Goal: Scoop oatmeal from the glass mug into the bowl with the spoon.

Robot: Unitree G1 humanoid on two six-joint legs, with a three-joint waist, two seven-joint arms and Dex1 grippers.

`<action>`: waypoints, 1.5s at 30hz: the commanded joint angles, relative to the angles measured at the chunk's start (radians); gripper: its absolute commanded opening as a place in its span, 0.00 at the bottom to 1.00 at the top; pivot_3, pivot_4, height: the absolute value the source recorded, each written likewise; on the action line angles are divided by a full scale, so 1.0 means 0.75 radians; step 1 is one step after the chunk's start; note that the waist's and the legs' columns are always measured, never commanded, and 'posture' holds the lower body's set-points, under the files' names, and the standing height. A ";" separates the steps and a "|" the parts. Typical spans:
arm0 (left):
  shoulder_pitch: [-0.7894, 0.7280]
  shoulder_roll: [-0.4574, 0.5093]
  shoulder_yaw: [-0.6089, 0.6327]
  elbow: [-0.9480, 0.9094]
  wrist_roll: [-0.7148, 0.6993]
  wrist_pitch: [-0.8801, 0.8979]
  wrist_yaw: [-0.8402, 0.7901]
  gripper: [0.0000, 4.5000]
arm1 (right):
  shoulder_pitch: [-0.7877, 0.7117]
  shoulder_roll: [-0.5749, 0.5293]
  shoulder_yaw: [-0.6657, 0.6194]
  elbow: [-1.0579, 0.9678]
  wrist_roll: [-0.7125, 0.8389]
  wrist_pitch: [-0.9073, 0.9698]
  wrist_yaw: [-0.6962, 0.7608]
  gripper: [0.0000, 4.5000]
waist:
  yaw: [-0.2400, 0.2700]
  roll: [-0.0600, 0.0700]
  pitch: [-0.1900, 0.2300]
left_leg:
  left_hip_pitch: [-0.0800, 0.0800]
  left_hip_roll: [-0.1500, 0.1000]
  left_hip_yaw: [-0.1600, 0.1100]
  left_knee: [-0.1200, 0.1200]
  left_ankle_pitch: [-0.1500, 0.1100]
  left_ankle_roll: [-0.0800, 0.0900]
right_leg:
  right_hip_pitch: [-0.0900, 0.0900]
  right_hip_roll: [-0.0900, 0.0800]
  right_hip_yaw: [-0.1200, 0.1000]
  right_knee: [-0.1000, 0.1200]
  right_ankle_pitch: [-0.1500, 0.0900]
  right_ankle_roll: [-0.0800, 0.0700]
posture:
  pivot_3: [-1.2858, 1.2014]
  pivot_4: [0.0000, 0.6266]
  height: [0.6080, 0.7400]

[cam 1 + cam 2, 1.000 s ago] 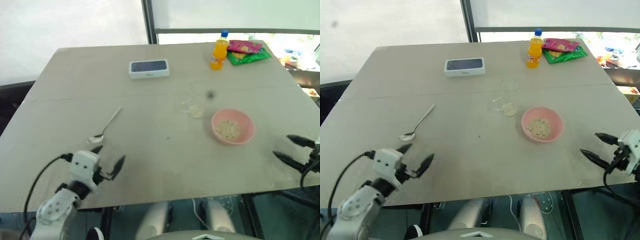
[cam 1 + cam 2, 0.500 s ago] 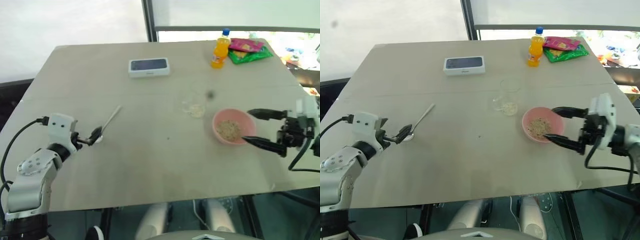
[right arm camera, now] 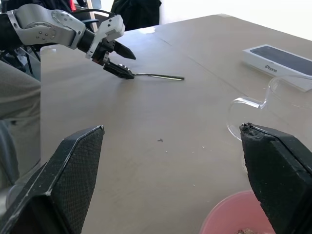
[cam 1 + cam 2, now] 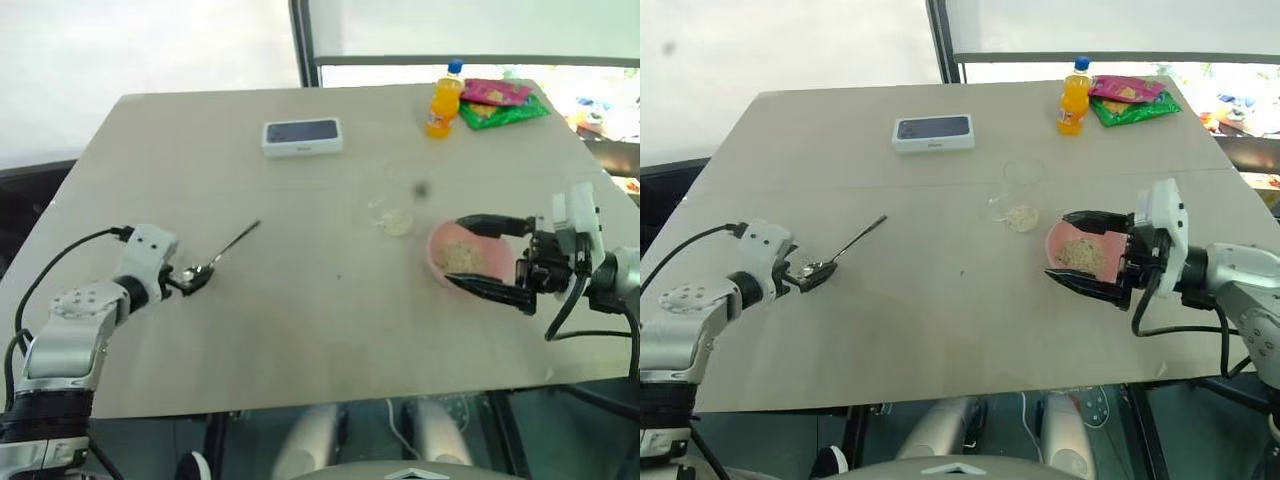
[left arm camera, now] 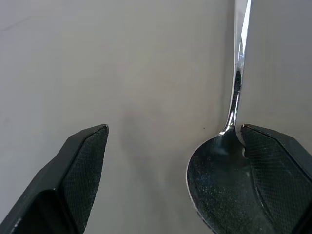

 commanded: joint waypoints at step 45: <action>-0.178 -0.208 -0.095 -0.804 -0.721 0.208 -0.303 0.01 | -0.587 0.633 0.160 0.156 0.426 0.555 -0.779 1.00 | -0.035 -0.014 0.008 | -0.008 -0.001 0.002 0.005 0.001 -0.004 | -0.010 0.007 0.003 0.009 0.001 -0.002 | 0.52 0.24 1.00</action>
